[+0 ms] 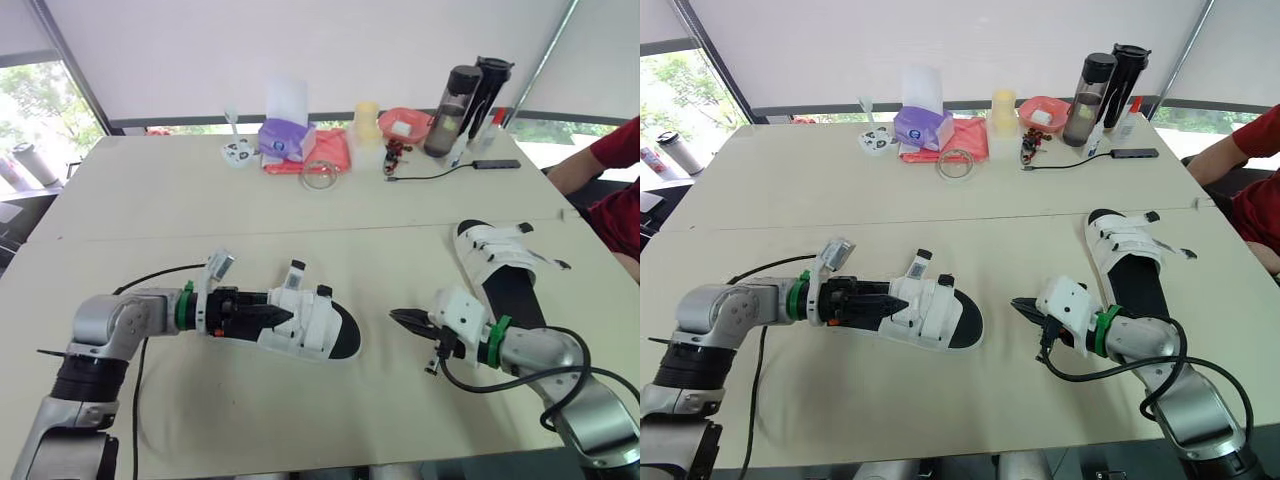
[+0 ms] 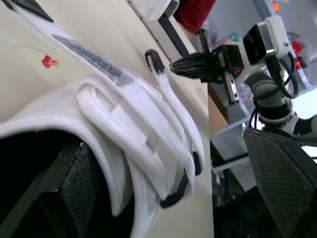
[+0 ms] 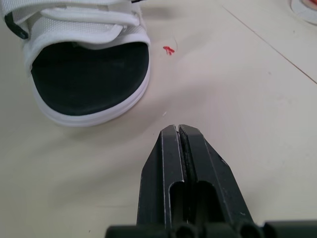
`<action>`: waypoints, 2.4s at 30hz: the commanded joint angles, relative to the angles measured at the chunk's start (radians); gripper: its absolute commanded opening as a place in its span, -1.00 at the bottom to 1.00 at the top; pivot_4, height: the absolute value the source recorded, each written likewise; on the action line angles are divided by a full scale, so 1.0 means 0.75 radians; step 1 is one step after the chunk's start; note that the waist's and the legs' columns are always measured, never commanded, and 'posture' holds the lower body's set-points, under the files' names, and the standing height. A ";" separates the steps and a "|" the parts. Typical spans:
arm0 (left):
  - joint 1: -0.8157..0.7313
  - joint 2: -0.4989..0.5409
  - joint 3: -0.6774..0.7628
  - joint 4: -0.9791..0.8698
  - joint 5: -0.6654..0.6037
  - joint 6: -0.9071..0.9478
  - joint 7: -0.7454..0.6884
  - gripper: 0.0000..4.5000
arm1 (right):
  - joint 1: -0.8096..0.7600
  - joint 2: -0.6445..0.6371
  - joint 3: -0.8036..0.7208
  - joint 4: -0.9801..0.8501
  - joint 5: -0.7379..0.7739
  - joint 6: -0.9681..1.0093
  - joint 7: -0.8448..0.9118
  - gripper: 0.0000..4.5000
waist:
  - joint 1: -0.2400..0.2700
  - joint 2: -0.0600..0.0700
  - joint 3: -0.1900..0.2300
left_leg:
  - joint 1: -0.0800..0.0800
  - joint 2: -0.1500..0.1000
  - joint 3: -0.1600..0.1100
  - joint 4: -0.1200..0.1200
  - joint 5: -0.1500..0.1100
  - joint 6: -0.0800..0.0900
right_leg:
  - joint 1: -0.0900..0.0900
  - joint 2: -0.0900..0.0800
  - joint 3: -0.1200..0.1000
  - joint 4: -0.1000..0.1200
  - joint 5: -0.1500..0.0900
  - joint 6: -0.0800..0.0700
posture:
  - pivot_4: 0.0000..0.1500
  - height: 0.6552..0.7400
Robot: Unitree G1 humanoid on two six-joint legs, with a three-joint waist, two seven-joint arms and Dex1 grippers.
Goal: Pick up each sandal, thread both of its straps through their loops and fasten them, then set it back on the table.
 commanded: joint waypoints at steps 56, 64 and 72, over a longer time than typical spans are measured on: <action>-0.372 -1.275 0.533 0.532 -0.123 -1.233 1.651 -0.47 | -0.183 0.187 0.013 0.115 0.076 -0.077 -0.190 -1.00 | 0.049 -0.007 0.004 | 0.002 -0.002 0.003 0.030 -0.003 0.006 | 0.018 0.005 0.001 0.001 0.014 0.015 | 1.00 1.00; -0.295 -1.227 0.496 0.397 -0.196 -1.154 1.755 0.99 | -0.171 0.197 0.022 0.123 0.063 -0.090 -0.197 -1.00 | 0.034 -0.006 0.004 | 0.004 -0.001 0.003 0.030 -0.003 0.006 | 0.019 0.005 0.001 0.001 0.015 0.017 | 1.00 1.00; 0.000 -1.130 0.427 -0.254 -0.467 -0.745 2.165 0.99 | -0.157 0.192 0.014 0.149 0.058 -0.104 -0.174 -1.00 | 0.034 -0.007 0.004 | 0.003 -0.001 0.003 0.028 -0.004 0.007 | 0.017 0.004 0.003 0.001 0.016 0.018 | 1.00 1.00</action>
